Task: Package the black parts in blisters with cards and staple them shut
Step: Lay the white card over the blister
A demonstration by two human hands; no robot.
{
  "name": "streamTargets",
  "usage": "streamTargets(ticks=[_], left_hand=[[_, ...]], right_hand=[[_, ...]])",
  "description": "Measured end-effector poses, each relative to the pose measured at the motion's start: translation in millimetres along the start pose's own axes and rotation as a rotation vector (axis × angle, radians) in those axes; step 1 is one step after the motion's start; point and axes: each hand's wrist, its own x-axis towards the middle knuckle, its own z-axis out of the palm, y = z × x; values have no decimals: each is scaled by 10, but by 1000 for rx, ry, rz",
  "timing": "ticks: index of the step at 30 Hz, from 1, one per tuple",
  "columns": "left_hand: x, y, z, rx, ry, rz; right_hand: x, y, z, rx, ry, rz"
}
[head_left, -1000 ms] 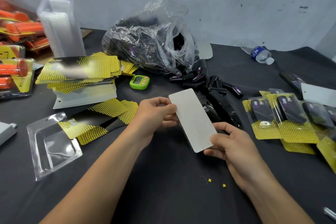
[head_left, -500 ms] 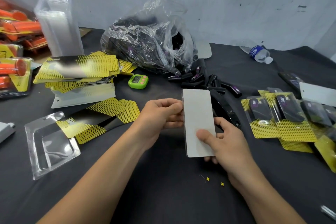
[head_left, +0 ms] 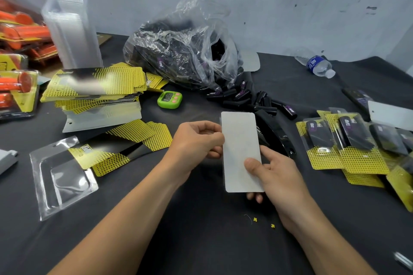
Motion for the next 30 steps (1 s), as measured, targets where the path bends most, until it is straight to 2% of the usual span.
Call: streamTargets(ticks=[6,13,17,22,25,30], left_hand=[[-55,1,-17,69,-197,55],[-45,16,-15,-135,-262,-4],[-39,0,-2,-202,-271,-13],[-40,-20,13,54,-110,132],[-31,-61,4,345,18,281],[-102,-70,86,569,79,378]], right_hand=[[-2,7,-20,41,19,23],[20,-40,-46,381,-86,150],[24,-42,-42,465,-134,183],[15,-33,-26,411,-110,149],[2,-15,-5,237,-35,51],[41,45,-6,58,64,-51]])
